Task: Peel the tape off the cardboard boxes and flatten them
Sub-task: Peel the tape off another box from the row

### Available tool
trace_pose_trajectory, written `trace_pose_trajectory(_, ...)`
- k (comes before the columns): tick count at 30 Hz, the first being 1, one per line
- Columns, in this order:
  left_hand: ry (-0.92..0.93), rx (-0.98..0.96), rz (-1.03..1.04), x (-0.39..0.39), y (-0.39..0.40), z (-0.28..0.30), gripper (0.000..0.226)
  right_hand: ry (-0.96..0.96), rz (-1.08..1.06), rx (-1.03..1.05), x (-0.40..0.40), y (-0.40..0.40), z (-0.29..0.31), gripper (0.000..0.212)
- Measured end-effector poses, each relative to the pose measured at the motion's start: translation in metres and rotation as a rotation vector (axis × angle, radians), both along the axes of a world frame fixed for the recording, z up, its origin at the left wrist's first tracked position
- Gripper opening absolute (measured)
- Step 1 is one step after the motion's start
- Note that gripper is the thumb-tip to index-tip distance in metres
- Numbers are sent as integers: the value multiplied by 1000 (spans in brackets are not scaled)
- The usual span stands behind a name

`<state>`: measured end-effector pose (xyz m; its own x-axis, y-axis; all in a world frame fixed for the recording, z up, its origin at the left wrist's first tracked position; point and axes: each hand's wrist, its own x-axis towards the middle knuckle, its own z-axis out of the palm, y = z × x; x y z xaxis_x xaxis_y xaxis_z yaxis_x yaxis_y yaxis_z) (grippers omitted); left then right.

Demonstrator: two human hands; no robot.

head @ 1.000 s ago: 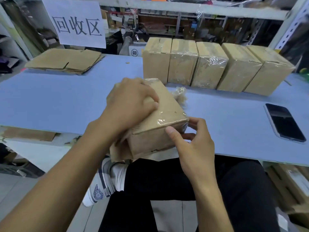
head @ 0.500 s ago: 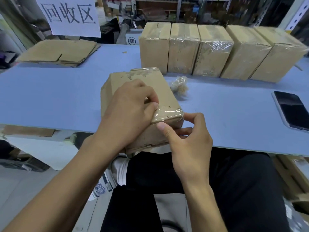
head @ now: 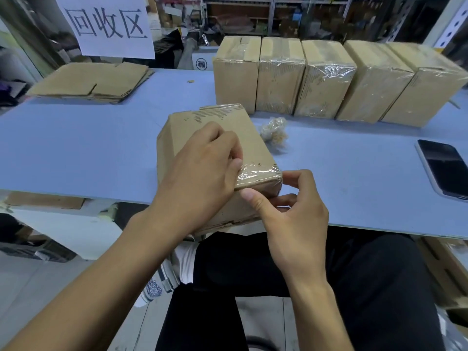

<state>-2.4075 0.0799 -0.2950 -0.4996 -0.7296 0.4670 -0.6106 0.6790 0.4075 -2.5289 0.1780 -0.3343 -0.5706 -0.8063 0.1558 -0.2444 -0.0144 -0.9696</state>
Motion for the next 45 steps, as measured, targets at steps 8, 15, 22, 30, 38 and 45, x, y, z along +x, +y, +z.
trace_pose_trajectory(8, 57, 54, -40, 1, 0, 5, 9, -18, -6, -9, -1, -2, -2, 42)
trace_pose_trajectory(15, -4, 68, 64, -8, 2, 11, 10, -17, 20, -10, -6, -1, -2, 42)
trace_pose_trajectory(22, -136, 4, 111, -16, 1, 7, 11, -27, 27, -10, -7, 0, -1, 45)
trace_pose_trajectory(30, -200, 27, 92, -13, 3, 5, 9, 84, 35, 6, -8, 0, -4, 72)
trace_pose_trajectory(38, 225, 247, 116, 4, -11, 16, 25, 389, 202, -3, -15, -26, 18, 28)
trace_pose_trajectory(45, 281, 258, 169, 4, -10, 15, 28, 465, 229, 20, -17, -39, 29, 9)
